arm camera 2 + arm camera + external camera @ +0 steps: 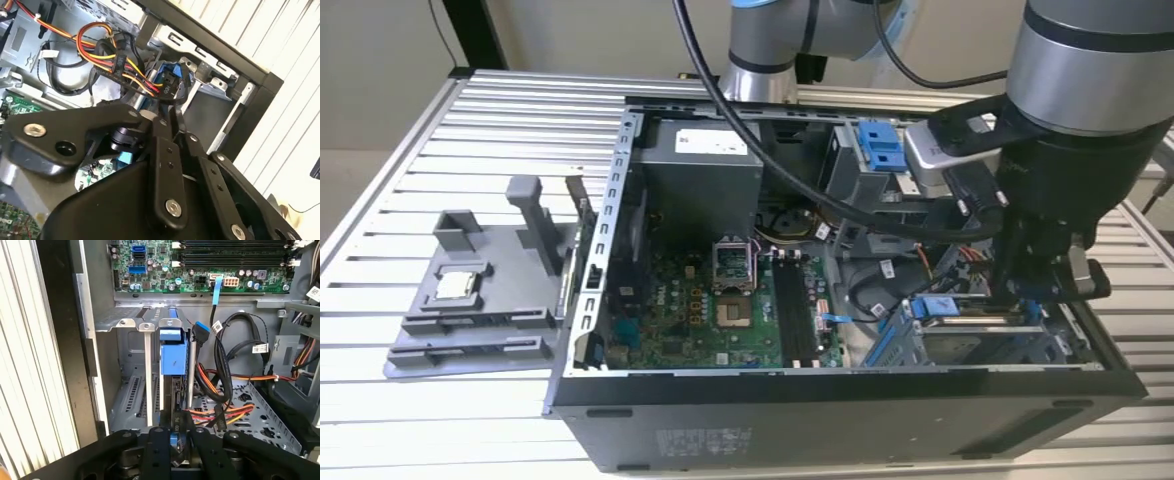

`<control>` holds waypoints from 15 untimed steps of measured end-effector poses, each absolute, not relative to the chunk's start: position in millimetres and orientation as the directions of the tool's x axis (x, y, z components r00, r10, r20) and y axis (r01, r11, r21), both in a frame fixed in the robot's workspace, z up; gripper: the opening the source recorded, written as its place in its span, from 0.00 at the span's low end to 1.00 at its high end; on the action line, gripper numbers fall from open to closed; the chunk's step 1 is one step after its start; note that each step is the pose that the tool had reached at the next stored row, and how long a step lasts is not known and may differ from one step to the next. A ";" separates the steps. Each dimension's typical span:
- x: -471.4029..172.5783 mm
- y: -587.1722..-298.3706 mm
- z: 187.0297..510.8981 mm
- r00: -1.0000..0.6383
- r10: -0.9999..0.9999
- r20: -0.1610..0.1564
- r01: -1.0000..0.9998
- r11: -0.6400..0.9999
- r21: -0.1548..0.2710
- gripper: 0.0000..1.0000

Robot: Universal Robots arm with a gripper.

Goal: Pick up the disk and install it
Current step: 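Insert the first disk wire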

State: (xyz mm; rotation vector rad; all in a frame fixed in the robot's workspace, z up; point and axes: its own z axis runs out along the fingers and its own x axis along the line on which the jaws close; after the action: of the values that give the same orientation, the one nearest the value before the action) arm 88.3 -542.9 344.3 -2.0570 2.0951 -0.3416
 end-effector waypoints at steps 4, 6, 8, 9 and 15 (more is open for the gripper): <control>88.3 -542.9 344.4 -0.021 -0.999 0.029 -0.957 0.011 -0.291 0.00; 88.3 -542.9 344.5 0.004 -1.000 0.029 -0.957 -0.012 -0.291 0.00; 88.3 -542.9 344.3 0.036 -0.999 0.029 -0.956 -0.043 -0.291 0.00; 88.3 -542.9 344.4 0.054 -0.998 0.029 -0.955 -0.060 -0.291 0.00; 89.1 -543.2 345.0 0.111 -0.993 0.028 -0.950 -0.115 -0.291 0.00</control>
State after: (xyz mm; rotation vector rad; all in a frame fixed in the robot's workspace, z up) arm 89.1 -543.2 345.0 -2.1828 1.9441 -0.3209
